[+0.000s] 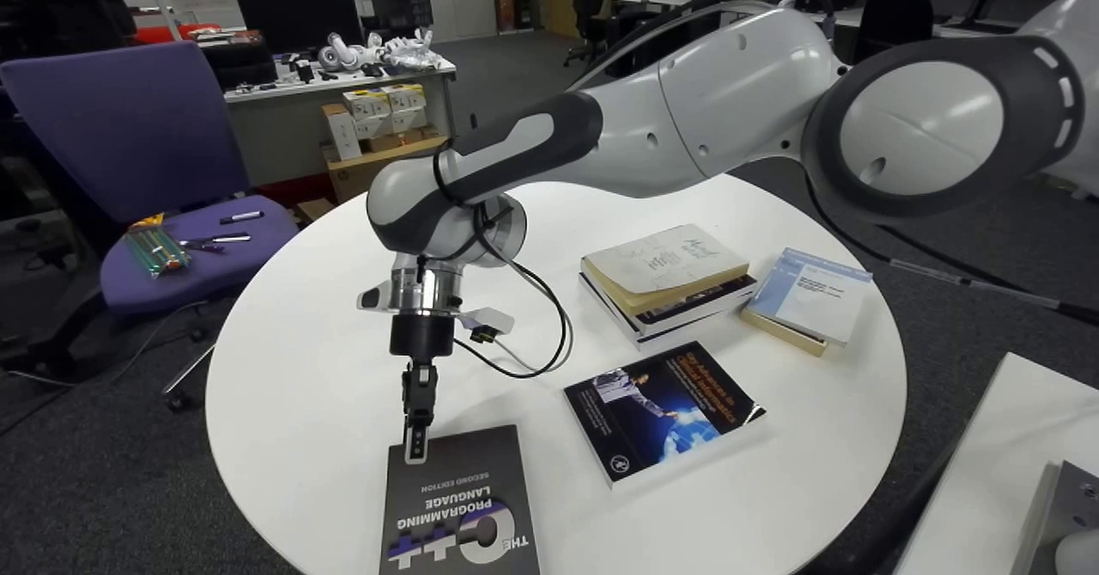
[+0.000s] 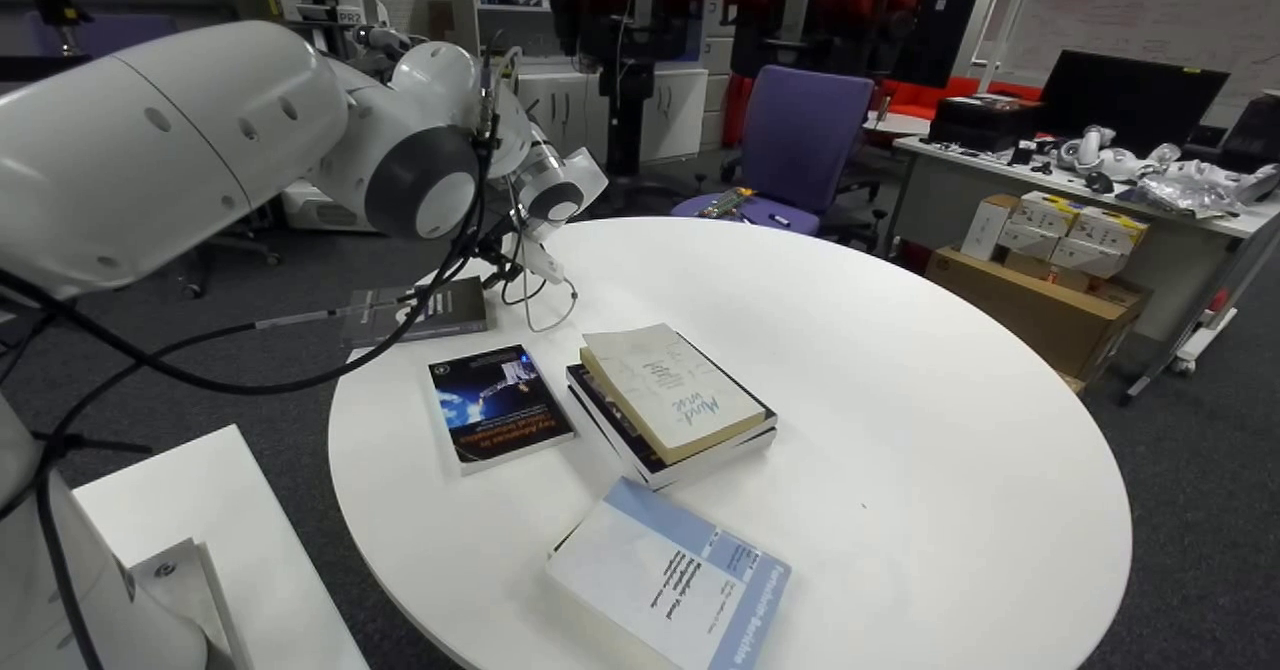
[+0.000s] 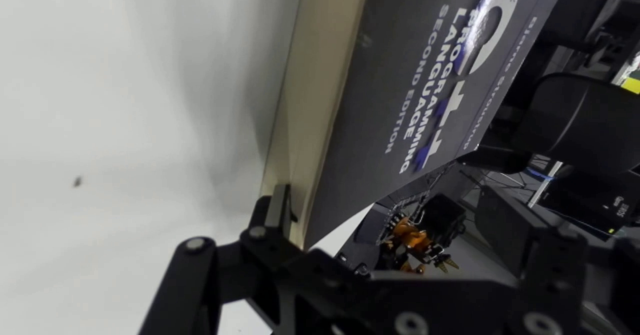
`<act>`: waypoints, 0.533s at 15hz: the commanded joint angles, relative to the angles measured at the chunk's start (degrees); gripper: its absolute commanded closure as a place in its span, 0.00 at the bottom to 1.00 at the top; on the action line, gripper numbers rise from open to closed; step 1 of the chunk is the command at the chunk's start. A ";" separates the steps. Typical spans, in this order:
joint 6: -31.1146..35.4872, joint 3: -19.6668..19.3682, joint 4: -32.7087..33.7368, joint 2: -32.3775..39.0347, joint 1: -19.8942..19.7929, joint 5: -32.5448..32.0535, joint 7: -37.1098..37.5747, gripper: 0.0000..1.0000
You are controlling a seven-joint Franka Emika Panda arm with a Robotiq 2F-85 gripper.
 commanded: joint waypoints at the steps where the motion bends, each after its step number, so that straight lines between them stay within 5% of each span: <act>1: -3.40 2.53 1.75 0.67 -1.56 2.30 -1.66 0.00; 8: -6.13 5.98 1.10 1.30 -4.96 6.82 -5.17 0.00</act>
